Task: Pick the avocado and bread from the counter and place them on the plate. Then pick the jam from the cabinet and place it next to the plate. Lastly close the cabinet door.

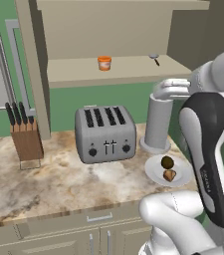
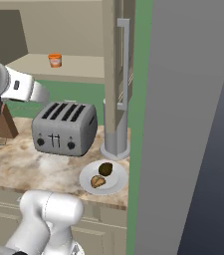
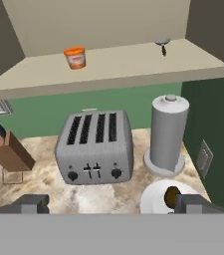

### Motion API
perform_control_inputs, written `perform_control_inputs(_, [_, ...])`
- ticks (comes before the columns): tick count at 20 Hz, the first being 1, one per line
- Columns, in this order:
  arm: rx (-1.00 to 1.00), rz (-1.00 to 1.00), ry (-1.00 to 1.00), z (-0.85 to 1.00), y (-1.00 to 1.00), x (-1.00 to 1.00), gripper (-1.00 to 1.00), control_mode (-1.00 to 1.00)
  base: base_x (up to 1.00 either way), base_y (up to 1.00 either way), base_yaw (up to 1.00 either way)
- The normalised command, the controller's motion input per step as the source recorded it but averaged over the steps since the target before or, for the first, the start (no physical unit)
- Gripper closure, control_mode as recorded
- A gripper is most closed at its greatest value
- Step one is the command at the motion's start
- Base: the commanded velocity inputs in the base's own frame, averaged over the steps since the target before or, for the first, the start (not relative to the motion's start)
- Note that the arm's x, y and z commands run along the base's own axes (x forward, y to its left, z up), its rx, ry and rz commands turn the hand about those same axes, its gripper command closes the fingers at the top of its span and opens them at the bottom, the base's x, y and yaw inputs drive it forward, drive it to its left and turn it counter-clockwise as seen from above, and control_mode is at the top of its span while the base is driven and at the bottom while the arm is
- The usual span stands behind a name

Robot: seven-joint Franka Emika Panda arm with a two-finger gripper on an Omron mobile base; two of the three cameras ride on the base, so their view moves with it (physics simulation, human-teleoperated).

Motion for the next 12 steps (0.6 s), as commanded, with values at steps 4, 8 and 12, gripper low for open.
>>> perform_control_inputs(4, [-0.04, 0.04, -0.12, 0.26, 0.12, 0.04, -1.00, -1.00, 0.00, 0.00, 0.00])
perform_control_inputs(8, [-0.01, 0.06, -0.05, 0.18, 0.06, 0.30, -1.00, -1.00, 0.00, 0.00, 0.00])
perform_control_inputs(12, [-0.02, 0.05, -0.01, 0.15, 0.09, 0.43, -1.00, -1.00, 0.00, 0.00, 0.00])
